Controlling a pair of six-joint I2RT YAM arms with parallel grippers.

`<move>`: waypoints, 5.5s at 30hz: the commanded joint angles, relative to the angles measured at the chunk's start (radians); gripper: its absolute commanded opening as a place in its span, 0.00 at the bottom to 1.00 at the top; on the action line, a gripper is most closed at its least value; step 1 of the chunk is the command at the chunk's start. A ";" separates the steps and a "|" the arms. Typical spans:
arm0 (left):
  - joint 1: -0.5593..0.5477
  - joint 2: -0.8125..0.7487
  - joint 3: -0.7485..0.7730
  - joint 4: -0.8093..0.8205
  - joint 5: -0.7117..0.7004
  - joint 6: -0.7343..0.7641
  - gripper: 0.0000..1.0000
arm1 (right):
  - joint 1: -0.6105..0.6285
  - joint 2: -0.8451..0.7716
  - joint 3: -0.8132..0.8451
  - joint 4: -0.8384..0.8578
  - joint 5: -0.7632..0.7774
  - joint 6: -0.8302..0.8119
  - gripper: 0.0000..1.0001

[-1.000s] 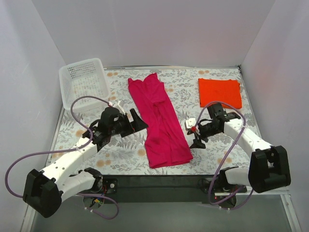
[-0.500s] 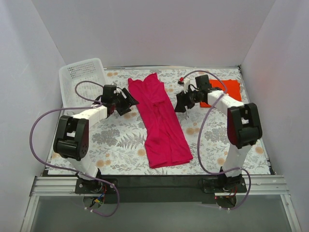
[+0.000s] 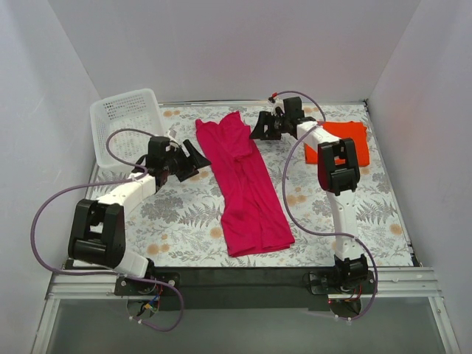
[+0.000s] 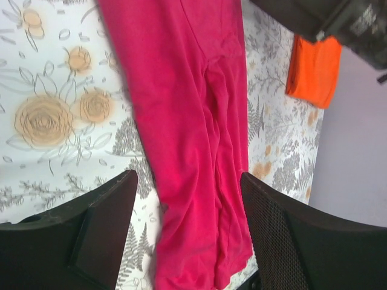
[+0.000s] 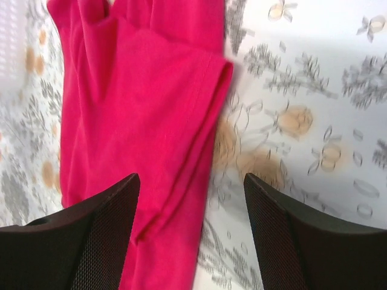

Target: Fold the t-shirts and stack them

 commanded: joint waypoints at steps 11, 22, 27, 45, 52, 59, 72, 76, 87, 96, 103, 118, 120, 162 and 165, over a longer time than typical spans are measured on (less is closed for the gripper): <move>0.006 -0.211 -0.135 -0.024 0.047 -0.051 0.64 | 0.039 0.191 0.180 0.027 -0.051 0.199 0.57; 0.006 -0.228 -0.151 -0.025 0.054 -0.052 0.64 | 0.033 0.189 0.163 0.043 -0.060 0.253 0.17; 0.006 -0.233 -0.169 -0.027 0.049 -0.051 0.64 | -0.001 0.165 0.142 0.082 -0.066 0.290 0.01; 0.001 -0.113 -0.186 0.019 0.193 -0.009 0.62 | -0.124 -0.001 -0.116 0.241 -0.043 0.316 0.10; -0.089 -0.136 -0.151 -0.070 0.164 0.090 0.61 | -0.124 -0.062 -0.039 0.078 -0.048 0.083 0.40; -0.310 -0.242 -0.118 -0.194 -0.026 0.250 0.61 | -0.124 -0.326 -0.227 -0.170 0.003 -0.338 0.49; -0.669 -0.533 -0.195 -0.275 -0.025 1.056 0.64 | 0.059 -1.081 -1.013 -0.740 -0.230 -1.737 0.75; -0.796 -0.536 -0.295 -0.278 -0.071 1.198 0.65 | 0.175 -1.234 -1.148 -0.617 -0.180 -1.607 0.75; -0.942 -0.359 -0.378 -0.074 -0.244 1.218 0.64 | 0.395 -1.351 -1.377 -0.365 0.014 -1.388 0.68; -0.963 -0.242 -0.402 -0.050 -0.232 1.233 0.61 | 0.395 -1.354 -1.414 -0.348 -0.002 -1.407 0.68; -0.990 -0.171 -0.431 -0.035 -0.304 1.241 0.41 | 0.430 -1.343 -1.430 -0.367 -0.019 -1.448 0.68; -0.996 -0.193 -0.463 -0.013 -0.407 1.253 0.13 | 0.473 -1.318 -1.464 -0.298 0.093 -1.402 0.39; -0.996 -0.202 -0.463 -0.019 -0.405 1.256 0.21 | 0.471 -1.312 -1.464 -0.296 0.096 -1.401 0.33; -0.959 -0.432 -0.404 -0.151 -0.267 1.325 0.00 | 0.337 -1.361 -1.236 -0.503 -0.131 -1.362 0.01; -0.885 -0.443 -0.368 -0.150 -0.192 1.345 0.00 | 0.278 -1.326 -1.184 -0.502 -0.146 -1.342 0.01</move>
